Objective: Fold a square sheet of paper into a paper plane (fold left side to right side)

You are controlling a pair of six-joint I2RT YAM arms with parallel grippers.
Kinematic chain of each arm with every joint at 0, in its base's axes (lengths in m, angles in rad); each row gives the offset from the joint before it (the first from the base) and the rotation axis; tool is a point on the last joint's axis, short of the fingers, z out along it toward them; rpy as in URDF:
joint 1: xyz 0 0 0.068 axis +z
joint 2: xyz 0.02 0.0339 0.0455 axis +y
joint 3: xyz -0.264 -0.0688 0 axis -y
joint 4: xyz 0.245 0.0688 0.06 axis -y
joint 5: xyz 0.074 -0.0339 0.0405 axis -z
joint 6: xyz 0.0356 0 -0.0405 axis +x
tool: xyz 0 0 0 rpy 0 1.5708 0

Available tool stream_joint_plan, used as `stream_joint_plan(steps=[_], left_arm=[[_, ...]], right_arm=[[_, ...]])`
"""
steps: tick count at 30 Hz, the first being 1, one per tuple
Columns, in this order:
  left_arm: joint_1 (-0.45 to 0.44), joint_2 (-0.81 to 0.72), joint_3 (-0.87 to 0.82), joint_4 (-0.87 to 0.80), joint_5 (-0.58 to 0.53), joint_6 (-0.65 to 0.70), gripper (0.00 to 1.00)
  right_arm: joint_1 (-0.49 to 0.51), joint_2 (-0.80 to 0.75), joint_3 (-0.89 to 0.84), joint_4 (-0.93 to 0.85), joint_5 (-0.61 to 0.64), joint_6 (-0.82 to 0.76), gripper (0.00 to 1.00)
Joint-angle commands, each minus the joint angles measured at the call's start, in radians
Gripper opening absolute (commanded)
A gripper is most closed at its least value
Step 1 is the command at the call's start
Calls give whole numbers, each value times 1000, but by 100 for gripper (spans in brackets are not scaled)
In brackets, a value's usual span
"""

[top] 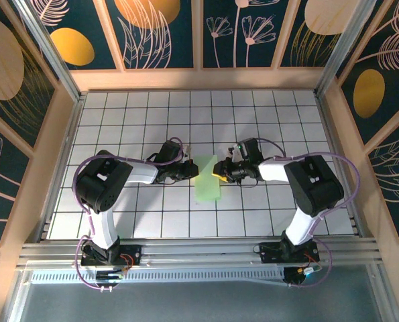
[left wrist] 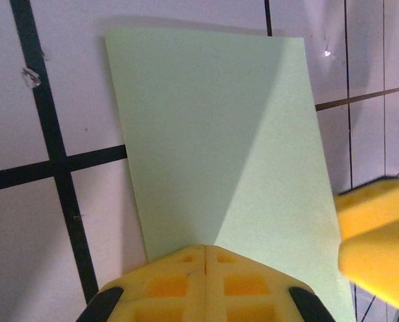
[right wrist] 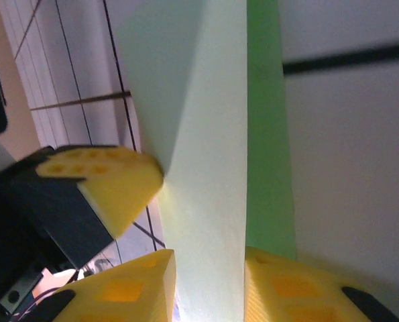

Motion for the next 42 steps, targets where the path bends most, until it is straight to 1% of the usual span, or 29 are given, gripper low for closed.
stream_joint_plan(steps=[1, 2, 6, 8, 9, 12, 13, 14, 16, 19, 21, 25, 27, 30, 33, 36, 39, 42], left_arm=[[-10, 4, -26, -49, 6, 13, 0], [-10, 0, -21, -48, 5, 13, 0], [-10, -19, -1, -51, -8, 18, 0], [-10, -42, 9, -60, -20, 28, 3], [-10, -56, 13, -68, -29, 38, 6], [-10, -125, 13, -100, -66, 73, 21], [-10, -158, 5, -109, -75, 91, 24], [-10, -195, -5, -117, -86, 108, 28], [-20, -271, -30, -143, -112, 160, 38], [-62, -367, -59, -205, -173, 238, 47], [-105, -412, -76, -240, -218, 270, 50], [-226, -468, -86, -290, -325, 309, 55], [-302, -473, -76, -316, -386, 326, 57], [-391, -447, -45, -352, -466, 344, 59], [-452, -386, 8, -399, -529, 367, 61], [-495, -312, 66, -437, -568, 385, 64], [-533, -241, 122, -472, -611, 407, 69], [-553, -181, 175, -497, -645, 413, 71]], right_arm=[[-8, 44, 44, -4, -25, -54, 28], [-8, 50, 50, -10, -26, -61, 27], [-10, 64, 58, -39, -12, -85, 20], [-10, 64, 57, -45, -9, -91, 15], [-13, 60, 55, -47, -7, -91, 12], [-15, 49, 61, -62, -7, -91, 2], [-16, 45, 65, -73, -6, -90, 0], [-16, 41, 69, -85, -6, -89, 0], [-16, 37, 84, -121, -6, -82, 0], [-16, 33, 101, -168, -7, -65, 0], [-16, 36, 111, -191, -9, -54, 0], [-15, 42, 131, -228, -7, -42, 0], [-15, 41, 137, -237, -7, -38, 0], [-15, 41, 147, -247, -3, -37, 0], [-13, 41, 151, -253, -1, -39, 0], [-13, 38, 150, -251, 0, -38, 0], [-12, 35, 150, -251, 5, -35, 0], [-9, 35, 150, -249, 3, -34, 0]])
